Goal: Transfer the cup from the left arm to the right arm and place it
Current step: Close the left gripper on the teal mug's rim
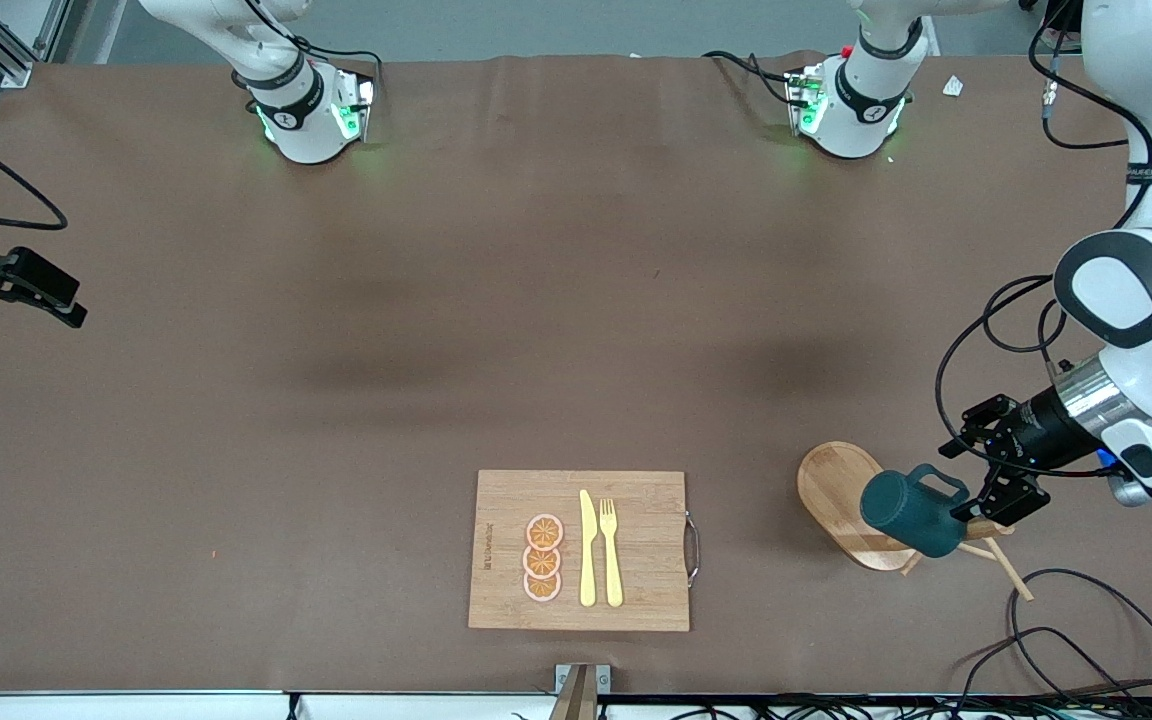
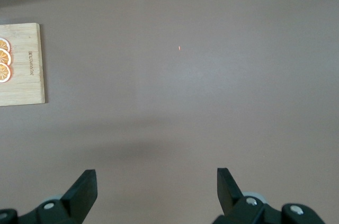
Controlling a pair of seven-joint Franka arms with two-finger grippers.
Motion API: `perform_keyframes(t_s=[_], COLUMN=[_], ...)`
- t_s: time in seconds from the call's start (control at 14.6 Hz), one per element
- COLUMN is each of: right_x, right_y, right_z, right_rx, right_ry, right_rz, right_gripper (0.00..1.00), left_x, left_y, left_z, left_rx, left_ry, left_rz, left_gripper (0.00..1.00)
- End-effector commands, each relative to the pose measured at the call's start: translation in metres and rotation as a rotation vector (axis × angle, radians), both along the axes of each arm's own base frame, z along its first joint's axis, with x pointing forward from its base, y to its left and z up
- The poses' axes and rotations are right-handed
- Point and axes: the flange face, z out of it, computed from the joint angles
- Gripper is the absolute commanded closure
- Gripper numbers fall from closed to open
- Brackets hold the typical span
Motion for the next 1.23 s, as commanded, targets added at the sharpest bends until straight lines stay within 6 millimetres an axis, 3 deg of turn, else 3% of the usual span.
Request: perform_keyframes(t_s=[0.0,0.68,1.16], right_x=[-0.008,-0.008,-0.008], right_y=[-0.002,0.002,0.002], right_z=[0.002,0.002,0.001], right_rx=[-0.020,-0.020,-0.019], right_ry=[-0.002,-0.002,0.000], right_rz=[0.009,0.013,0.013], right_gripper=[0.00,0.00,0.00], left_x=[0.004,0.021,0.025], left_y=[-0.005,-0.017,-0.021], left_z=[-0.004,-0.022,-0.031], left_rx=[-0.032,-0.087,-0.099], left_ry=[-0.014,-0.010,-0.004], left_rz=[0.017,0.030,0.029], left_gripper=[0.00,0.01,0.17])
